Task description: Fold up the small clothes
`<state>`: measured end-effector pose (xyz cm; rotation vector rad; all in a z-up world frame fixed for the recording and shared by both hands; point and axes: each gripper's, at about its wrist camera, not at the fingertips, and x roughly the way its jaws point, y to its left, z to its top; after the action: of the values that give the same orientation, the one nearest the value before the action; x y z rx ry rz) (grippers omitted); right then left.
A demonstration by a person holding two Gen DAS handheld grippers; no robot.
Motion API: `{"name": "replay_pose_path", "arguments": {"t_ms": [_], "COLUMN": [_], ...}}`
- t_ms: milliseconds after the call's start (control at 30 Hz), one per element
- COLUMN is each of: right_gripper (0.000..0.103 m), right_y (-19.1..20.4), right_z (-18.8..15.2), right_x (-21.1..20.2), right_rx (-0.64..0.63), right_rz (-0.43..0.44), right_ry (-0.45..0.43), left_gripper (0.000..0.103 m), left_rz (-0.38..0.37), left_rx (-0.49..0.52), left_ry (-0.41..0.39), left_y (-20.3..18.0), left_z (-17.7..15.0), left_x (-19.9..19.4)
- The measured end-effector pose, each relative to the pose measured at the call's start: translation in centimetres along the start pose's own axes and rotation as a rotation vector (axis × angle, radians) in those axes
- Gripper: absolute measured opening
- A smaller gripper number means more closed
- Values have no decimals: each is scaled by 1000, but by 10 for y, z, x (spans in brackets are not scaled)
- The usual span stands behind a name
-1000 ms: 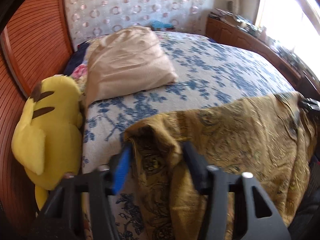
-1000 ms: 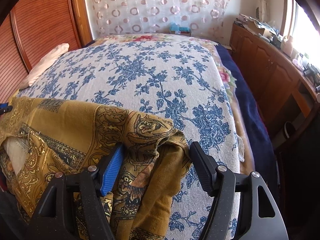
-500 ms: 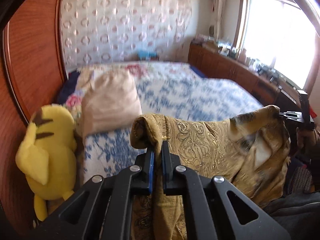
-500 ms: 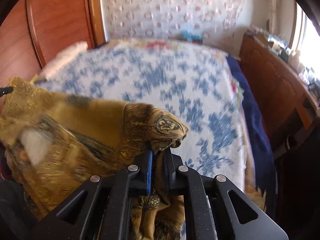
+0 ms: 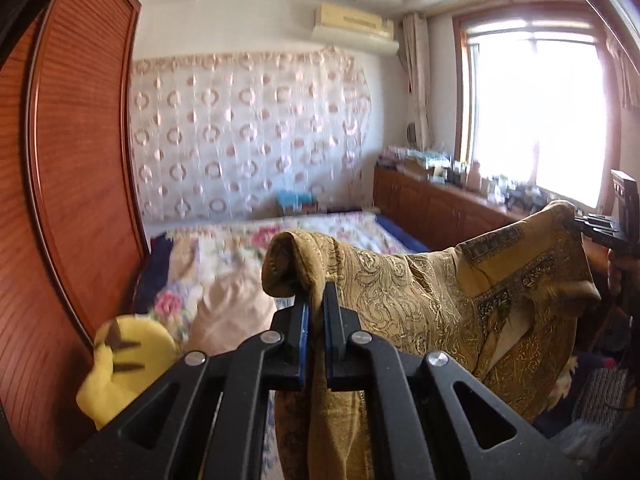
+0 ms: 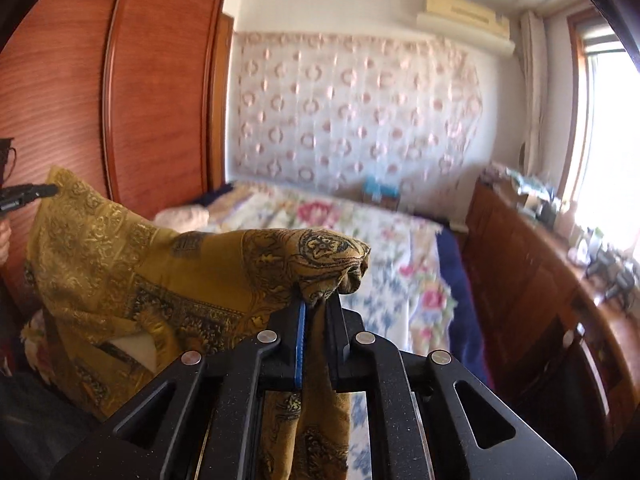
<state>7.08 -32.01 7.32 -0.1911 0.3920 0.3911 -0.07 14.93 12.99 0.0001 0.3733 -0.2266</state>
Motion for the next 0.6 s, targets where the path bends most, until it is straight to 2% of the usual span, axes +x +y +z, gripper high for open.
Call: {"name": "replay_pose_path", "arguments": {"t_ms": [167,367,433,533,600], "right_gripper": [6,5,5,5,6], "right_y": [-2,-8,-13,-24,-32], "right_z": [45,101,115,130,129], "right_x": [-31,-42,-32,15,47], "right_rx": [-36,-78,-77,-54,-19], "right_rz": [-47,-89,-100,-111,-92], "right_ry": [-97,-179,-176,-113,-66], "left_gripper": [2,2,2,3,7], "left_rz": [23,91,118,157,217], "left_rx": [0,43,46,25,59], "left_ry": [-120,-156,-144,-88,-30], "left_y": [12,23,30,45,49], "left_z": [43,92,101,101,92], "left_x": [-20,-3,19,70,112]}}
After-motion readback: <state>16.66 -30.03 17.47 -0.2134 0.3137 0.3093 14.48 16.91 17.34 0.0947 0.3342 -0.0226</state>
